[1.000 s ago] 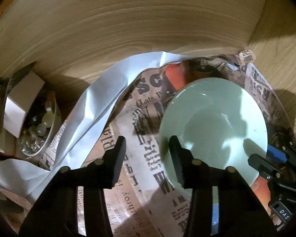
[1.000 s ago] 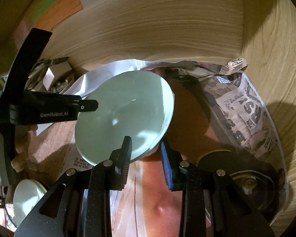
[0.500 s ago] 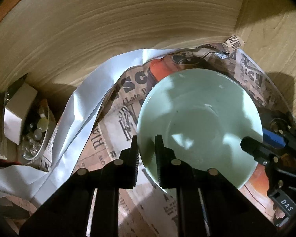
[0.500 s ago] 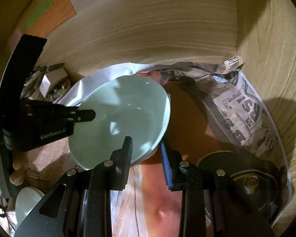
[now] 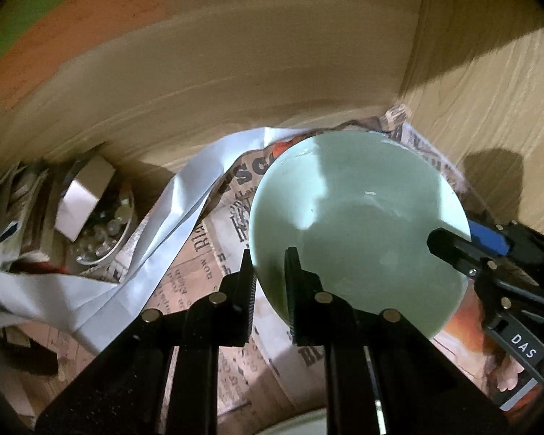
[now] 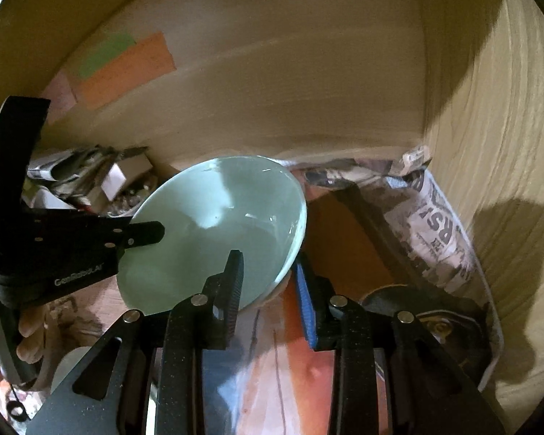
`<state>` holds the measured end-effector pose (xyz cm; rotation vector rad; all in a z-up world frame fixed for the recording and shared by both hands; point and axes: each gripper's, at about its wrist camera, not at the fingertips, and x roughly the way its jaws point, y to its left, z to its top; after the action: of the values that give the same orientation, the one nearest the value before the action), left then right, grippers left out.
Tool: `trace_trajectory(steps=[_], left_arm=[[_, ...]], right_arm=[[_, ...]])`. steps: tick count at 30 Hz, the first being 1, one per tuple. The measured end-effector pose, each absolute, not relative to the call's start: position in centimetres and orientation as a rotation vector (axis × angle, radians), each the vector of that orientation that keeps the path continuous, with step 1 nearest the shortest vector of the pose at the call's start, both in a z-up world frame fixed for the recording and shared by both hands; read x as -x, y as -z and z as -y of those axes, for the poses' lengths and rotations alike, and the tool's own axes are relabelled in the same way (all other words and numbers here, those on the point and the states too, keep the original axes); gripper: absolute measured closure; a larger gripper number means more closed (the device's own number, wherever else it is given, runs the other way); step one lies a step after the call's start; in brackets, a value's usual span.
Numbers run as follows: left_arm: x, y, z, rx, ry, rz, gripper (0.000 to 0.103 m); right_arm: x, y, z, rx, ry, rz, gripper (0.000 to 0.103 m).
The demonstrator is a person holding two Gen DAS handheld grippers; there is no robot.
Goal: Organize plates and bowls
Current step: 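Lift the mint green bowl with both grippers and carry it over the stack, then lower the mint green bowl into the white bowl with both grippers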
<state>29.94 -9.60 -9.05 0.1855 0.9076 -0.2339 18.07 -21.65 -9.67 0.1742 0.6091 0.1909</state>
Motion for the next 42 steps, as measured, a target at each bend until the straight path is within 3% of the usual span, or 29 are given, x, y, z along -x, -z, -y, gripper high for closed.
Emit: trace_trajectory(steps=[22, 42], left_arm=[[-20.2, 4.8, 2.5, -0.038, 0.171, -0.726, 0.089], [-12.8, 5.5, -5.5, 0.045, 0.060, -0.675, 0.089]], right_arm=[[-13.1, 6.7, 15.1, -0.107, -0.319, -0.515, 0.077], [-10.4, 7.3, 7.2, -0.073, -0.465, -0.521, 0.077]])
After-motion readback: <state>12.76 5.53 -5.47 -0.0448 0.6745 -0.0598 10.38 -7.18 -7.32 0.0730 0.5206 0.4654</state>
